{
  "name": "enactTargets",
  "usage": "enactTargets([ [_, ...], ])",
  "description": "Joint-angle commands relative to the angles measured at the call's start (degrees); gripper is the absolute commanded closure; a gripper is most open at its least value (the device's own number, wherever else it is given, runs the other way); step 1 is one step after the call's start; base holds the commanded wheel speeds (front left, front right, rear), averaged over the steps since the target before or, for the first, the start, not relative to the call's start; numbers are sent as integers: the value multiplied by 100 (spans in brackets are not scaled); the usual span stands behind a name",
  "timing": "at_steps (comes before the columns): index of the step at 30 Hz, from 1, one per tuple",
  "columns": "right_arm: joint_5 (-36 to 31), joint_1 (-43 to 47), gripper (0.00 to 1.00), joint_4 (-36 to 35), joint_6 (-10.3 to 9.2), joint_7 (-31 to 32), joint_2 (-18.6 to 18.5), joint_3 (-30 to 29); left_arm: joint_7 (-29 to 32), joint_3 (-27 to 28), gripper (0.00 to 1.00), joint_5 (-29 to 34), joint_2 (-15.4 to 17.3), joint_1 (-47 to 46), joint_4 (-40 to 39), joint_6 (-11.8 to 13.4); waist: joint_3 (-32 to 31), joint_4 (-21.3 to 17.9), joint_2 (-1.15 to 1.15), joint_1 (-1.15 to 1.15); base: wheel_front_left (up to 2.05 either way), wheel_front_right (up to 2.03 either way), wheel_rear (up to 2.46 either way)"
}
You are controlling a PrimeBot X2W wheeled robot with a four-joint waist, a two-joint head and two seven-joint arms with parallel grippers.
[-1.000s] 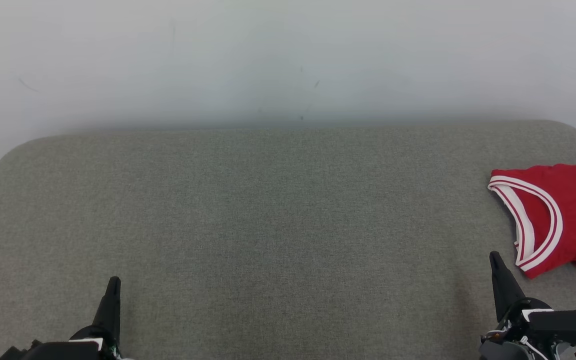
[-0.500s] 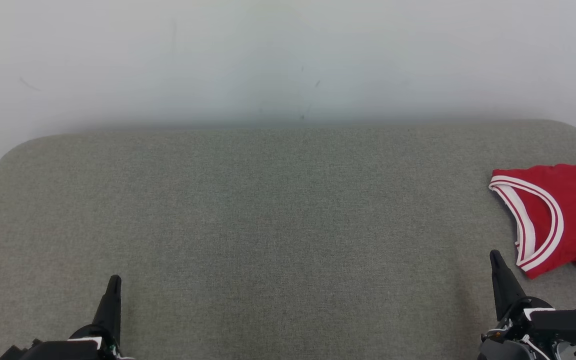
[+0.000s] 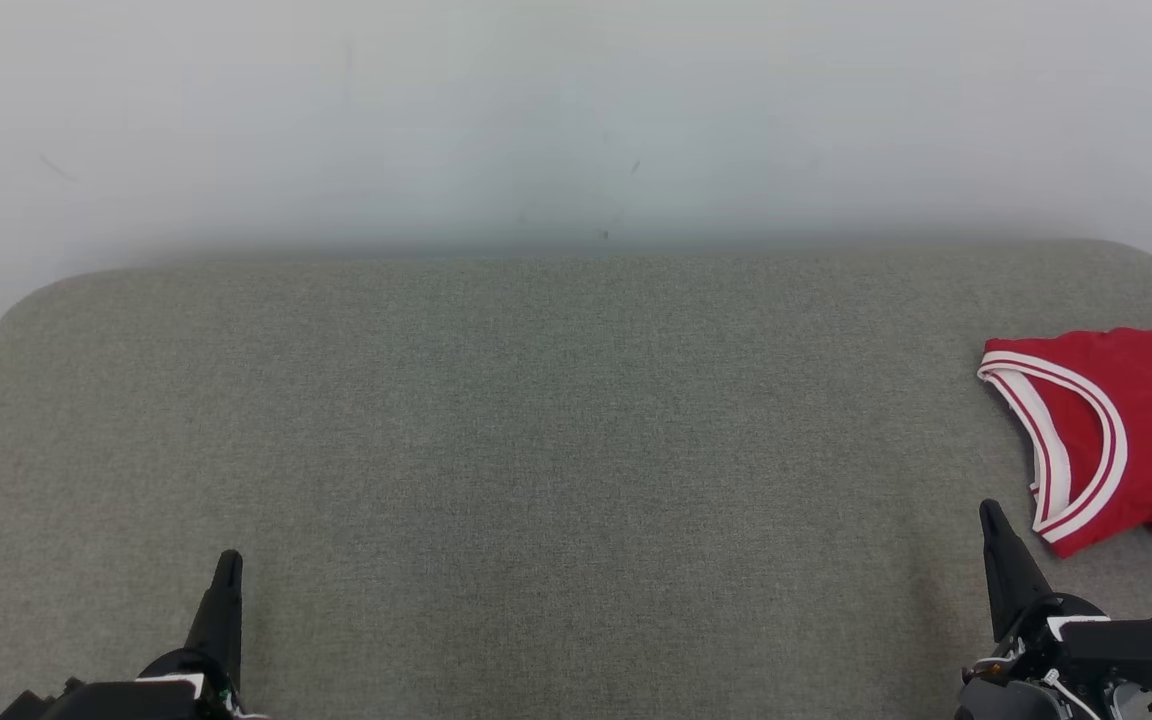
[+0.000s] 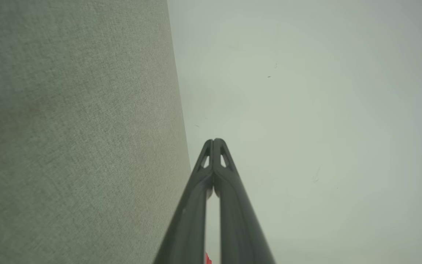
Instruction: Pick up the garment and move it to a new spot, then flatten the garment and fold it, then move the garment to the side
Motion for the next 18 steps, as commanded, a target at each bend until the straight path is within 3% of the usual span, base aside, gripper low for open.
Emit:
enactTargets([
  [1, 8, -38, 100, -8, -12, 14, 10, -9, 4, 4, 100, -24, 22, -61, -25, -18, 0, 0, 0, 0, 0, 0, 0],
  [18, 8, -37, 100, -8, -12, 13, 9, -8, 3, 4, 100, -25, 22, -61, -26, -18, 0, 0, 0, 0, 0, 0, 0],
])
